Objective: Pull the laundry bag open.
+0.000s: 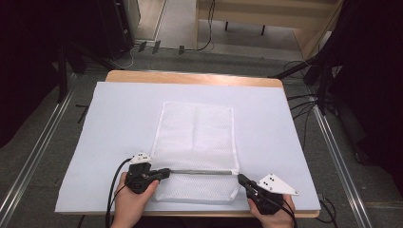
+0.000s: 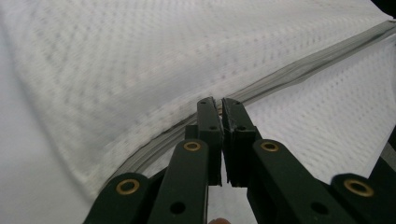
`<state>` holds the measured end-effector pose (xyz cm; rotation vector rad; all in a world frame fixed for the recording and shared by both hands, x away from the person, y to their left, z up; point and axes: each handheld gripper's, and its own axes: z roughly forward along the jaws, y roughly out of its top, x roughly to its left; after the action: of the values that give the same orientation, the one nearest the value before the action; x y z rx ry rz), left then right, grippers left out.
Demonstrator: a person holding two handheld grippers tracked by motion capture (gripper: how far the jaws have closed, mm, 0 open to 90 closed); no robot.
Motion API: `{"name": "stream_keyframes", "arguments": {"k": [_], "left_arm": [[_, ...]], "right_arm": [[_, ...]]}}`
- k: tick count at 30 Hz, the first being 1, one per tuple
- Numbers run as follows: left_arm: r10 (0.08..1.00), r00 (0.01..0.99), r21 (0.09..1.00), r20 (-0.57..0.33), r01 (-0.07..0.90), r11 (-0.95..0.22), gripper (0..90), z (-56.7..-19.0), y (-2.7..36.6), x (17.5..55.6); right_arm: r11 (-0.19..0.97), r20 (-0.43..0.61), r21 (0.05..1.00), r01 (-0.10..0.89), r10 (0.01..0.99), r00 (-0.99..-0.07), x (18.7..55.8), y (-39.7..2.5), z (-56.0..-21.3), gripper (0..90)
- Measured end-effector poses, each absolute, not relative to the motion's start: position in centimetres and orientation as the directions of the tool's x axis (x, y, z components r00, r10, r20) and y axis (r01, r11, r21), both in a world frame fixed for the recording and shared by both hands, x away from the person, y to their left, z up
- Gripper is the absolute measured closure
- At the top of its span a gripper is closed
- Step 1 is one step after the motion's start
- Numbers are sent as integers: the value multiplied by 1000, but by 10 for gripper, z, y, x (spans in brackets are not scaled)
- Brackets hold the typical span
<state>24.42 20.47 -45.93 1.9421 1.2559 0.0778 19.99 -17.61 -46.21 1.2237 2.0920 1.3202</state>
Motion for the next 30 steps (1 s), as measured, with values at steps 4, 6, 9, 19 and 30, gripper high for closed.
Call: {"name": "stream_keyframes", "arguments": {"k": [4,6,9,19,30], "left_arm": [[800,489,652,-349,740,-168,877,-459,215,243],[805,484,651,-342,740,-168,877,-458,221,241],[812,471,648,-344,745,-158,877,-459,230,240],[839,440,651,-320,746,-143,877,-457,252,235],[838,409,699,-360,714,-48,531,-463,269,225]], "right_arm": [[179,125,865,468,827,-548,200,-177,-462,900],[176,129,865,470,828,-546,200,-177,-462,900],[171,131,867,467,827,-546,200,-178,-461,900],[176,123,868,465,830,-543,200,-178,-458,900],[151,150,877,455,815,-559,197,-177,-452,900]]}}
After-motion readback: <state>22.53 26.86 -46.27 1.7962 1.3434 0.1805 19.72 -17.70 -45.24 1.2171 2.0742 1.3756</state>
